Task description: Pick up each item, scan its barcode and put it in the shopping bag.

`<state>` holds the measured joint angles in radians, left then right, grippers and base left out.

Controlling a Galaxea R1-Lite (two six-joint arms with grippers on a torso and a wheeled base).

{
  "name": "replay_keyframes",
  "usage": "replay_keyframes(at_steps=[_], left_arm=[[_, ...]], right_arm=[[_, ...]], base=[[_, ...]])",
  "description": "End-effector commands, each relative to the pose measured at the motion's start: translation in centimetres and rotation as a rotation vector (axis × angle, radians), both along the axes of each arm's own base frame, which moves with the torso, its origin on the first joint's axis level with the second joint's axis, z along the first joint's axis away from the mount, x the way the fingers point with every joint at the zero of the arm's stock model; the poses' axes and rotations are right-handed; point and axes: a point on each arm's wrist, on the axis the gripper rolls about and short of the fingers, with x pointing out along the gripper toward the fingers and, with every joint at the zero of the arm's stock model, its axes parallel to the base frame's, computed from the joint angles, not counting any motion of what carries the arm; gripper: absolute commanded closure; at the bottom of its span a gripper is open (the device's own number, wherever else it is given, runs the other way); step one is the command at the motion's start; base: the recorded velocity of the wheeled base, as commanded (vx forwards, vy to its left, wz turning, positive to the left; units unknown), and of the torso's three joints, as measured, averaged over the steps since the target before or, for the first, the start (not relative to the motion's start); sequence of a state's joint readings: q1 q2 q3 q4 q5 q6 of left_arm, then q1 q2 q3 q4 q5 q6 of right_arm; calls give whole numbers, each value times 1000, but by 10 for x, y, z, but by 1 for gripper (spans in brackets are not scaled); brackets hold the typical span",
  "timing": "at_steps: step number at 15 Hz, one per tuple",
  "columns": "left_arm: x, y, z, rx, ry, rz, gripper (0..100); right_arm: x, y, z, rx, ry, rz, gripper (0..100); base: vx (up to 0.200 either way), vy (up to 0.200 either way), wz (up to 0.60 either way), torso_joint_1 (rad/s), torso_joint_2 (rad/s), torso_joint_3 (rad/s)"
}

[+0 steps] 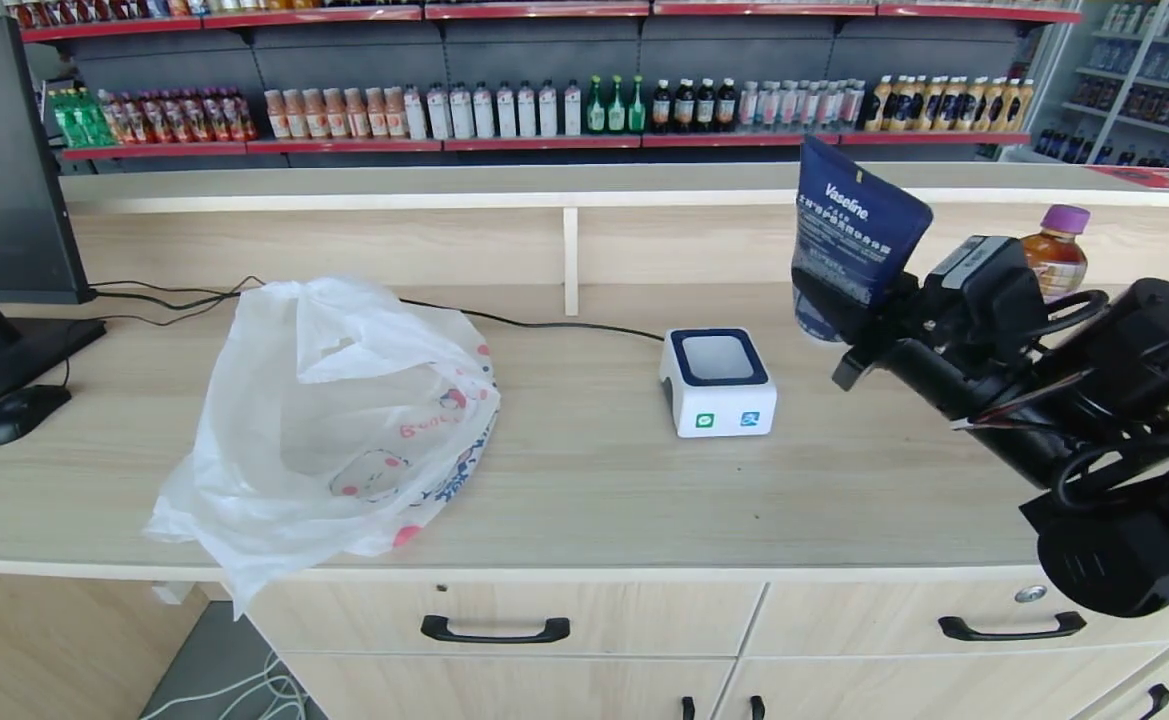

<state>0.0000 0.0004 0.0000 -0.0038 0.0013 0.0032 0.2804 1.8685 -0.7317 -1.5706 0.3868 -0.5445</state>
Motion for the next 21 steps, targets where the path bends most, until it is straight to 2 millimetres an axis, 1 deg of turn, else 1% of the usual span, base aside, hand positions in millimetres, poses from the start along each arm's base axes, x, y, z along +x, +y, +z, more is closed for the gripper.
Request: replay_keyframes(at_steps=[1, 2, 4, 5, 7, 11, 14, 15, 17, 19, 21], left_arm=[[0, 0, 0, 0, -1, 2, 0], [0, 0, 0, -2, 0, 2, 0], [0, 0, 0, -3, -1, 0, 0], [0, 0, 0, -3, -3, 0, 0], [0, 0, 0, 0, -3, 0, 0], [0, 0, 0, -2, -3, 0, 0], [0, 0, 0, -2, -3, 2, 0], [0, 0, 0, -2, -3, 0, 0], [0, 0, 0, -2, -3, 2, 0], [0, 0, 0, -2, -3, 0, 0], [0, 0, 0, -2, -3, 2, 0]], right_arm=[[2, -7, -6, -60, -12, 12, 100], [3, -12, -6, -95, -33, 17, 100], [11, -11, -14, -171, -66, 77, 100], [12, -10, -16, -177, -64, 83, 100], [15, -11, -11, -183, -96, 81, 100], [16, -11, -9, -183, -106, 80, 100], [16, -13, -9, -204, -117, 100, 100], [17, -16, -9, -210, -121, 95, 100], [20, -36, -12, -272, -148, 85, 100], [24, -49, -11, -292, -161, 81, 100], [32, -52, -13, -322, -187, 106, 100]], base=[[0, 0, 0, 0, 0, 0], [0, 0, 0, 0, 0, 0], [0, 0, 0, 0, 0, 0], [0, 0, 0, 0, 0, 0], [0, 200, 0, -5, 0, 12], [0, 200, 0, 6, 4, 2], [0, 0, 0, 0, 0, 0], [0, 0, 0, 0, 0, 0], [0, 0, 0, 0, 0, 0], [0, 0, 0, 0, 0, 0], [0, 0, 0, 0, 0, 0]])
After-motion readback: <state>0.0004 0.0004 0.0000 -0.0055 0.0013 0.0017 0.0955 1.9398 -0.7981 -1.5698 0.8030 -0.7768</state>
